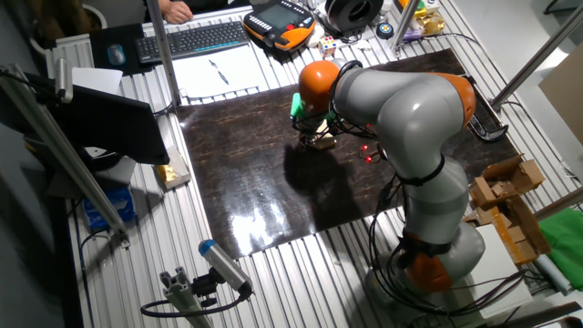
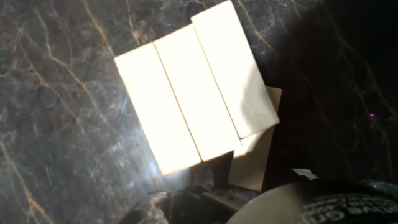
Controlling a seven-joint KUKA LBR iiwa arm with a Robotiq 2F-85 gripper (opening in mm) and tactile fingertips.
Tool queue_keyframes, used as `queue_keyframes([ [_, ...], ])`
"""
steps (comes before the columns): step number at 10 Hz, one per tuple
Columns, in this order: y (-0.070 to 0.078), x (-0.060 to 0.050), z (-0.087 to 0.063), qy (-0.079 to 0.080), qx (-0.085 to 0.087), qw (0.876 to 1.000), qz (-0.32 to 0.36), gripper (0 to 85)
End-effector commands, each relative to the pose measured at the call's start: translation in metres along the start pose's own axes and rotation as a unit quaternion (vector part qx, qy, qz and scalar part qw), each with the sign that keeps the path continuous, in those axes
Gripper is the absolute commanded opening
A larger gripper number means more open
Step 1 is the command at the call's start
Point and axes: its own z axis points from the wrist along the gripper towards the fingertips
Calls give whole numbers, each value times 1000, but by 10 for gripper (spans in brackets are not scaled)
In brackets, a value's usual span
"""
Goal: Play Jenga
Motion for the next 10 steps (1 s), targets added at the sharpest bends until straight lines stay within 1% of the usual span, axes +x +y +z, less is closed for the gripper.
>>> queue_keyframes([
  [1,0,-2,1,1,0,1000,1,627],
  [3,0,-4,4,5,-1,1000,-1,600],
  [6,-3,-4,5,3,-3,1000,-1,547],
  [10,-2,-6,8,1,-6,1000,5,527],
])
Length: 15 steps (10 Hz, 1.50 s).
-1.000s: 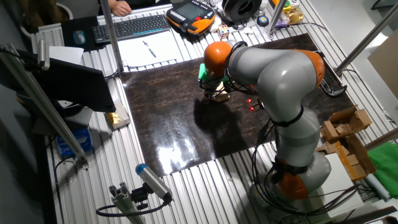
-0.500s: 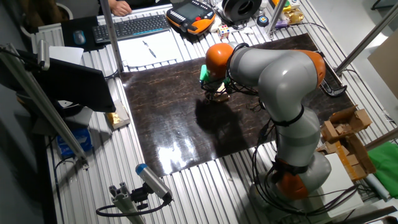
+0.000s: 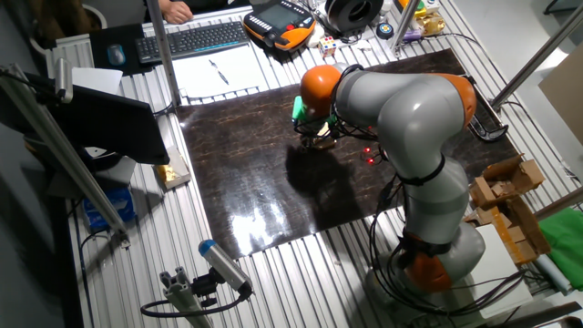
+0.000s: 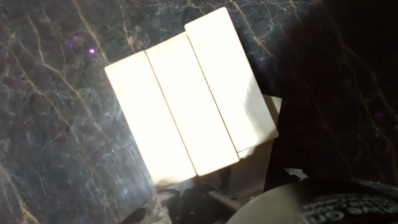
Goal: Play Jenga
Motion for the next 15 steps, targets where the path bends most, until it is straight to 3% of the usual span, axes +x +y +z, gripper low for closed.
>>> queue_keyframes([
  [1,0,-1,0,-2,-1,1000,8,523],
  [6,0,0,0,-10,1,1000,28,497],
  [15,-1,2,-2,-12,-2,1000,26,310],
])
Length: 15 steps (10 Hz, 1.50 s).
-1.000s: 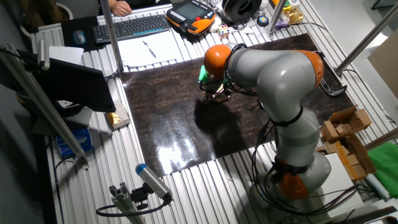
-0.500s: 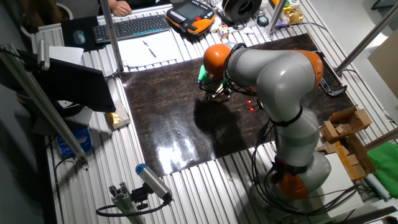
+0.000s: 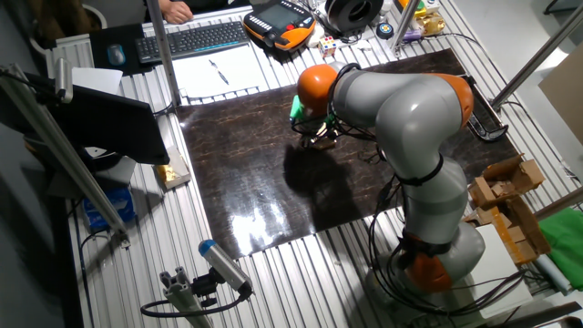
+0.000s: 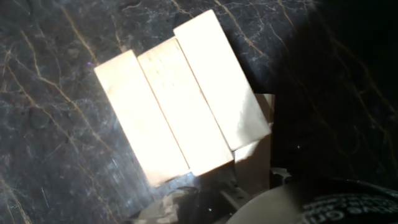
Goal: Play Jenga
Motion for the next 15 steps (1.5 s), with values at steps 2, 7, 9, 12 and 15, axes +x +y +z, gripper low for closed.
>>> queue_keyframes([
  [2,0,0,0,1,0,1000,2,337],
  [7,-2,1,0,0,1,1000,7,320],
  [9,-4,1,1,-2,-1,1000,10,320],
  [12,-5,1,1,-3,0,1000,14,320],
  [15,-7,2,1,-3,0,1000,17,320],
])
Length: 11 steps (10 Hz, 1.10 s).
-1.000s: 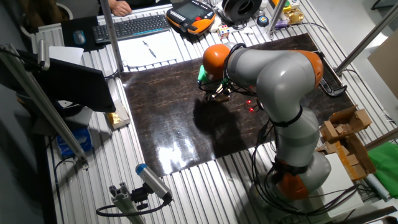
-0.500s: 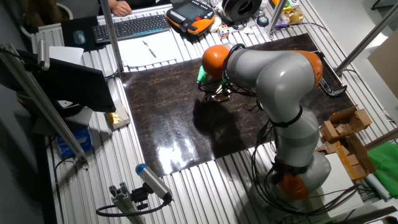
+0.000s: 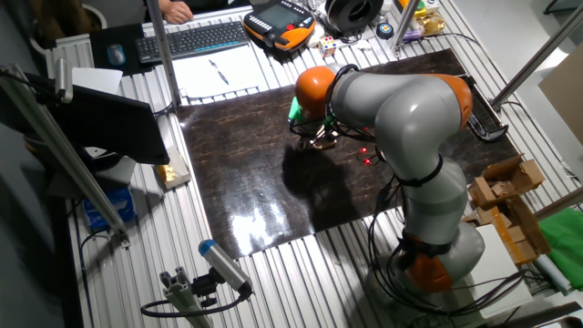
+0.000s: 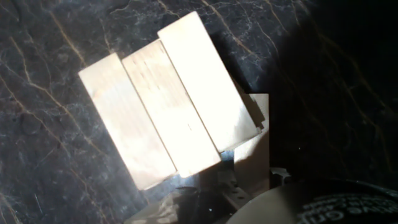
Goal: Play Jenga
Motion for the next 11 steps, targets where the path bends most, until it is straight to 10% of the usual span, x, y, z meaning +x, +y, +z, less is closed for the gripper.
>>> queue_keyframes([
  [1,-1,0,0,-1,0,1000,1,320],
  [11,-8,3,-1,-3,1,1000,21,323],
])
